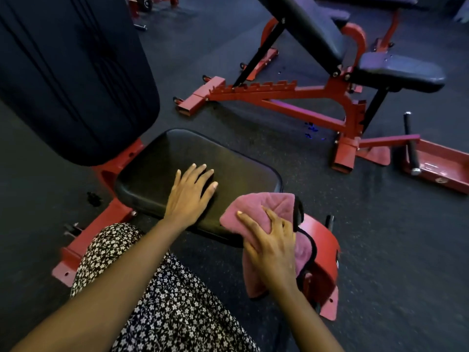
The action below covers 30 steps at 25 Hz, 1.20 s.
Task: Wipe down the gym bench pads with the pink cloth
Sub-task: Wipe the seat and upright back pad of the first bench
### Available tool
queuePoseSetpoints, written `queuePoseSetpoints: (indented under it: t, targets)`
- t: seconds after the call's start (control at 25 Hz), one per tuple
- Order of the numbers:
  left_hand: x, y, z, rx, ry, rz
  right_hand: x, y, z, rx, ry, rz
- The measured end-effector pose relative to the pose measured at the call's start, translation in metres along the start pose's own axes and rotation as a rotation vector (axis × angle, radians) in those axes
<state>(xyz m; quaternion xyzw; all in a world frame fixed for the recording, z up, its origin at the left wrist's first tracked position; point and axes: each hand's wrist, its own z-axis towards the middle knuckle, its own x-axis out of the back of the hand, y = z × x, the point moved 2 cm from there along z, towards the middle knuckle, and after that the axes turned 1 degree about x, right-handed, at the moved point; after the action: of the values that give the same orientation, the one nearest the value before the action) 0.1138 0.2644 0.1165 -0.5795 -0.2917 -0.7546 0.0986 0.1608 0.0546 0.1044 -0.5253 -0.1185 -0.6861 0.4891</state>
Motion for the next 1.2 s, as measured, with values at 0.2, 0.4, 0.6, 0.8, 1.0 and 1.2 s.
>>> queuePoseSetpoints:
  t: [0.2, 0.4, 0.6, 0.8, 1.0, 1.2]
  targets:
    - [-0.016, 0.047, -0.014, -0.158, -0.069, 0.033, 0.034, 0.088, 0.079, -0.517, 0.188, 0.434]
    - [-0.024, 0.043, -0.016, -0.164, -0.026, 0.122, 0.004, 0.102, 0.131, -0.471, -0.288, 0.452]
    - [-0.025, 0.043, -0.016, -0.168, -0.010, 0.112, 0.008, 0.086, 0.113, -0.484, -0.312, 0.246]
    - [-0.025, 0.044, -0.015, -0.174, 0.007, 0.076, 0.006, 0.052, 0.058, -0.484, -0.161, 0.182]
    - [-0.024, 0.046, -0.018, -0.172, -0.011, 0.070, 0.000, 0.024, -0.002, -0.404, -0.121, 0.139]
    - [-0.007, 0.042, -0.059, -0.045, 0.178, -0.380, 0.000, 0.017, -0.027, -0.148, -0.041, 0.024]
